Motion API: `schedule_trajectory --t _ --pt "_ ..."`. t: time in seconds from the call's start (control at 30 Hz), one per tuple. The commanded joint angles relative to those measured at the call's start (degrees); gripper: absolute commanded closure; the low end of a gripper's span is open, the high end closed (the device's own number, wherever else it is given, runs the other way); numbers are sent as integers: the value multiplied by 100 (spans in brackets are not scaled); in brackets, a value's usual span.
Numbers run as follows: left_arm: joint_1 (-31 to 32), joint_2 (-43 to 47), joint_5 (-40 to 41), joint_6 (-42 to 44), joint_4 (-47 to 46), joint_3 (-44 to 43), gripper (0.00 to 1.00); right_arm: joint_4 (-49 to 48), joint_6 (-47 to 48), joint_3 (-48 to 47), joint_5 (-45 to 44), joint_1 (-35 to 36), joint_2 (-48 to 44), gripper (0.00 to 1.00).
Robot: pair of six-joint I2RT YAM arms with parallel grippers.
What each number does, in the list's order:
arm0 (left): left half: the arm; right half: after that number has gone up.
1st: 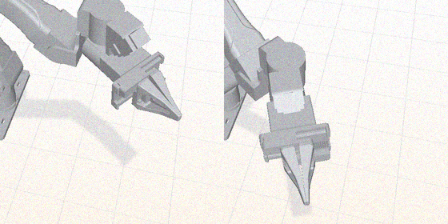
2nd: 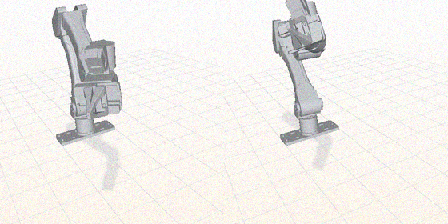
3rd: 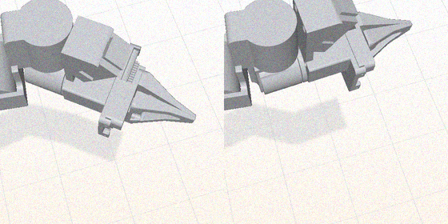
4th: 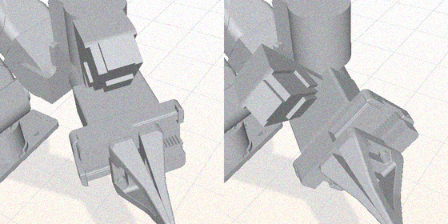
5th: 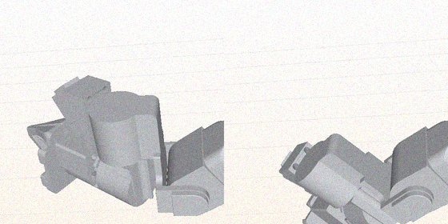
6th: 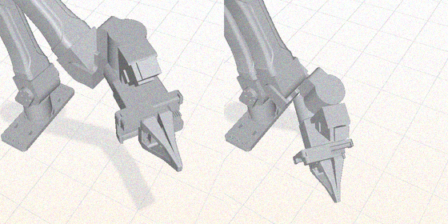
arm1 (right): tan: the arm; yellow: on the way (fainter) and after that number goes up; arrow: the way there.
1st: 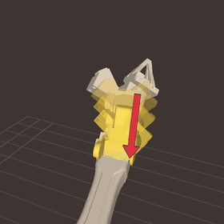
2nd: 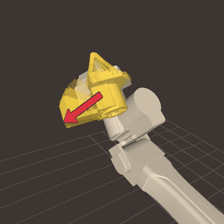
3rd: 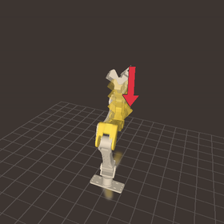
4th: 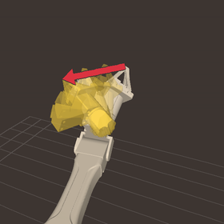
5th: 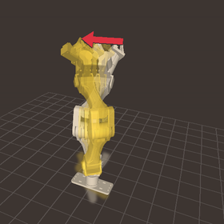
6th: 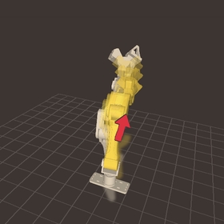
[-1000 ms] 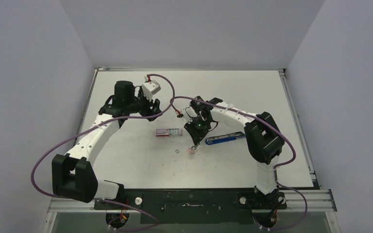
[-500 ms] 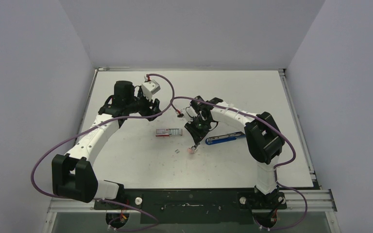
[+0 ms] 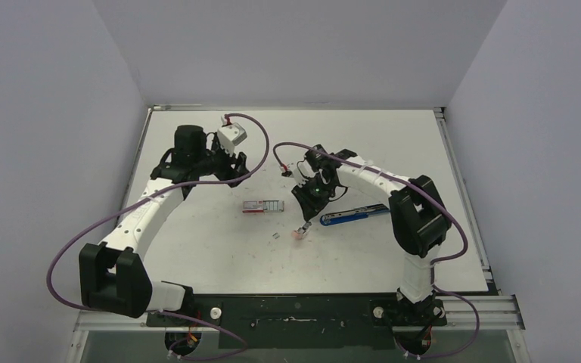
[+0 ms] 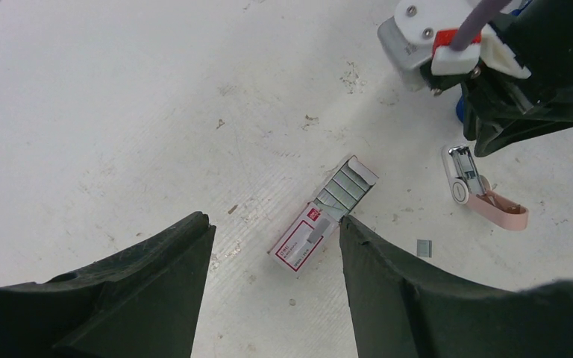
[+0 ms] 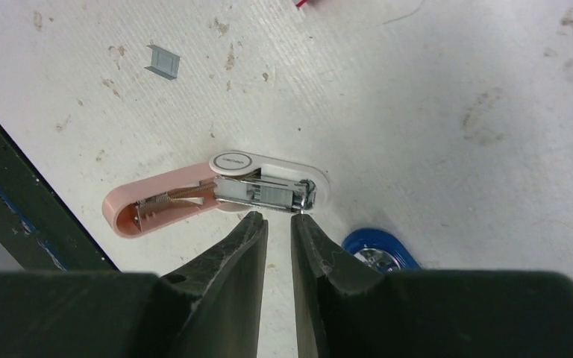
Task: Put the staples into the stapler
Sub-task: Install the staple into the stapler.
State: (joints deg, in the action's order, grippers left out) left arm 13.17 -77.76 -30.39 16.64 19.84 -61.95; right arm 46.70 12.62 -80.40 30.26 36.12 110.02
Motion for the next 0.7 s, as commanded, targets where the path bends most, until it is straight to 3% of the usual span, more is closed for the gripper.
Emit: schedule_trajectory --t 0.0,0.1,0.23,0.4,0.5,0.67 --pt "-102 315 -186 -92 -338 40 39 -433 63 198 473 -320 -646 79" --pt "-149 403 -276 -69 -421 171 37 -741 210 442 569 -480 -975 75" --pt "-207 529 -340 -56 -518 395 24 -1280 376 922 623 -762 -1530 67" --pt "-228 560 -700 332 -519 643 13 -1791 707 1498 558 -997 -2156 48" --pt "-219 429 -1060 991 -231 700 12 -1891 851 1556 661 -1007 -2249 40" --pt "-223 -22 -1031 2165 576 534 15 -2076 533 1156 1082 -854 -1820 37"
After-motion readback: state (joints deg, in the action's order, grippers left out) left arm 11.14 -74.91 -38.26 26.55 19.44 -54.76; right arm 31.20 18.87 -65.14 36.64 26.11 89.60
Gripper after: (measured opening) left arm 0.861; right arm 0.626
